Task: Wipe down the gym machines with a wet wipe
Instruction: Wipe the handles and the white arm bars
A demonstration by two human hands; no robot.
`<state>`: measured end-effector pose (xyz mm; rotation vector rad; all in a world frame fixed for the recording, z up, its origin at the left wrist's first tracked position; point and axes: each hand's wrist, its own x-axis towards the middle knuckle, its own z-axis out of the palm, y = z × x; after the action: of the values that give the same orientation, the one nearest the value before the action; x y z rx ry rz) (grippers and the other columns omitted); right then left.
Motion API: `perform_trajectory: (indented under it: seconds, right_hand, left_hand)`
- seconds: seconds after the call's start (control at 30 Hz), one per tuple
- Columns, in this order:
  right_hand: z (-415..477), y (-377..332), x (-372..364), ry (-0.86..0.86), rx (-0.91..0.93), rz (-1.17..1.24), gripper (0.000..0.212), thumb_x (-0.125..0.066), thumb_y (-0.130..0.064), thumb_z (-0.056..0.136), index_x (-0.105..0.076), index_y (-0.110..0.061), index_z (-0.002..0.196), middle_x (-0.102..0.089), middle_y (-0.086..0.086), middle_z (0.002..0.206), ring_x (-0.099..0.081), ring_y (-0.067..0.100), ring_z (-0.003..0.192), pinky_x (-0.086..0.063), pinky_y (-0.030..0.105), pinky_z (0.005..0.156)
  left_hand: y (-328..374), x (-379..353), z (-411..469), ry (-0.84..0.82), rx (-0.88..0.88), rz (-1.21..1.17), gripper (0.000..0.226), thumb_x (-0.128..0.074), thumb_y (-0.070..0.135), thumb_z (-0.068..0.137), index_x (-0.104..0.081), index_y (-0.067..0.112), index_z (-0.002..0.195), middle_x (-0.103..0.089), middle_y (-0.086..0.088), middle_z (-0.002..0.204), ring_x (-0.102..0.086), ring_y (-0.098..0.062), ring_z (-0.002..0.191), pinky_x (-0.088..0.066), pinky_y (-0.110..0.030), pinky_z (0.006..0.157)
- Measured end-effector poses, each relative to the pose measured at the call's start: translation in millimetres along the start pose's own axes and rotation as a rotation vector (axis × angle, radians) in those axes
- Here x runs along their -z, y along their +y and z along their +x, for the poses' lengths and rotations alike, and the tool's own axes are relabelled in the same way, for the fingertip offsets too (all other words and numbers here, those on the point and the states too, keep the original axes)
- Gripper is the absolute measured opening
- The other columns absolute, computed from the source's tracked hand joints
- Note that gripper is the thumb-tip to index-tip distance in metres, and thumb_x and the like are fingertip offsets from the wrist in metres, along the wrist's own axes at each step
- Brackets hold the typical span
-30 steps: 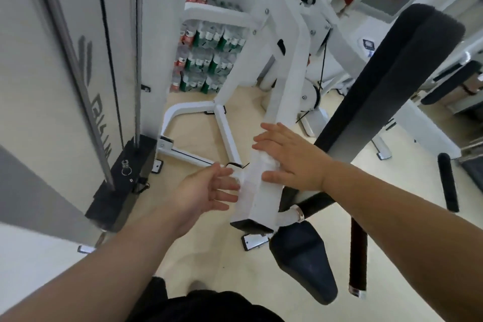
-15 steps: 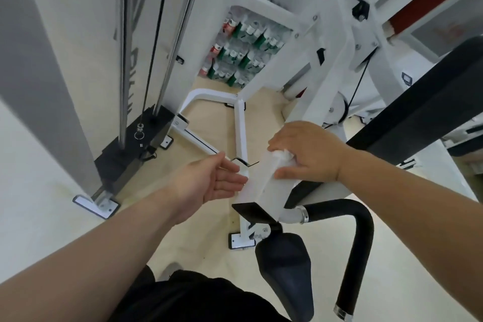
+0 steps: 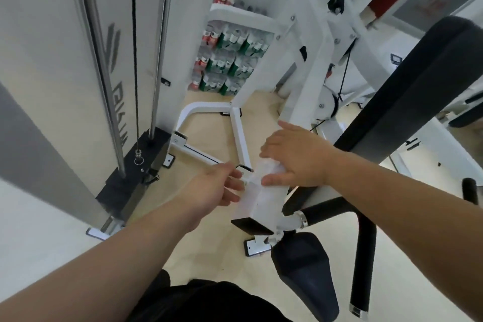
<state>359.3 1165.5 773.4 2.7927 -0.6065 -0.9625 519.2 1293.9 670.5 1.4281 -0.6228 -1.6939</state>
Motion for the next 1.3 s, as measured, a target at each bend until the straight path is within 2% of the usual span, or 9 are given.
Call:
perform_trajectory:
  seconds: [0.1,0.17,0.27,0.37,0.63,0.73,0.9,1.17,1.3]
  right_hand:
    - [-1,-3,-8,0.082,-0.253,0.209,0.114,0.012,-0.087,0.079,-0.052,-0.019,0.145,-0.041,0.002,0.159,-0.014,0.02,0.156,0.004,0.044,0.127]
    - [-6,-36,-19,0.138,-0.36,0.364,0.097,0.001,-0.076,0.09,-0.033,-0.016,0.158,-0.011,0.006,0.17,0.011,0.021,0.157,0.009,0.043,0.127]
    - [-23,-84,-29,0.181,-0.422,0.489,0.088,0.005,-0.069,0.093,0.006,-0.015,0.162,0.027,0.009,0.166,0.032,0.024,0.15,0.01,0.045,0.126]
    - [-29,-81,-35,0.157,-0.464,0.557,0.09,0.0,-0.074,0.093,0.022,-0.015,0.158,0.04,0.009,0.16,0.039,0.023,0.147,0.016,0.042,0.124]
    - [28,53,-38,0.276,-0.476,0.661,0.098,-0.02,-0.077,0.095,0.007,-0.012,0.162,0.027,0.015,0.165,0.027,0.03,0.152,0.013,0.047,0.125]
    - [13,66,-54,0.309,-0.265,0.541,0.091,-0.021,-0.077,0.096,0.003,-0.02,0.163,0.028,0.014,0.165,0.029,0.028,0.152,0.014,0.046,0.125]
    - [-33,79,-98,0.308,0.079,0.283,0.092,-0.02,-0.077,0.095,0.023,-0.025,0.158,0.038,0.007,0.161,0.038,0.022,0.148,0.024,0.037,0.12]
    - [21,161,-91,0.452,-0.248,0.749,0.099,-0.016,-0.08,0.091,0.014,-0.017,0.161,0.032,0.008,0.165,0.033,0.024,0.15,0.007,0.05,0.126]
    - [9,137,-100,0.444,-0.075,0.708,0.098,-0.017,-0.077,0.093,0.018,-0.014,0.16,0.037,0.009,0.162,0.04,0.023,0.146,0.015,0.045,0.125]
  left_hand:
    - [20,-4,4,0.045,-0.055,0.085,0.038,-0.04,0.043,0.101,-0.07,0.02,0.106,-0.075,-0.001,0.099,-0.072,-0.025,0.093,-0.055,-0.044,0.094]
    - [33,-8,7,0.078,-0.103,0.105,0.035,-0.039,0.041,0.101,-0.069,0.024,0.106,-0.075,0.002,0.1,-0.071,-0.021,0.092,-0.055,-0.045,0.093]
    - [48,-15,13,0.142,-0.158,0.129,0.035,-0.036,0.041,0.104,-0.068,0.026,0.107,-0.074,0.005,0.102,-0.07,-0.019,0.092,-0.056,-0.042,0.09]
    - [56,-29,20,0.177,-0.169,0.173,0.036,-0.034,0.041,0.106,-0.067,0.026,0.108,-0.073,0.004,0.104,-0.069,-0.019,0.095,-0.055,-0.04,0.087]
    - [76,-74,33,0.285,-0.162,0.258,0.034,-0.036,0.043,0.103,-0.067,0.031,0.108,-0.07,0.002,0.109,-0.066,-0.021,0.1,-0.053,-0.043,0.093]
    - [85,-91,35,0.333,-0.21,0.3,0.033,-0.036,0.044,0.104,-0.066,0.032,0.109,-0.069,0.003,0.11,-0.066,-0.022,0.101,-0.054,-0.048,0.095]
    - [90,-116,44,0.437,-0.269,0.387,0.029,-0.037,0.043,0.105,-0.063,0.031,0.101,-0.068,0.004,0.103,-0.066,-0.02,0.097,-0.054,-0.043,0.09]
    - [102,-149,74,0.559,-0.246,0.694,0.031,-0.029,0.042,0.107,-0.053,0.026,0.12,-0.056,0.009,0.112,-0.053,-0.014,0.099,-0.034,-0.032,0.086]
    - [103,-148,97,0.666,-0.117,0.645,0.043,-0.028,0.039,0.108,-0.05,0.017,0.138,-0.054,-0.003,0.137,-0.048,-0.024,0.128,-0.034,-0.035,0.101]
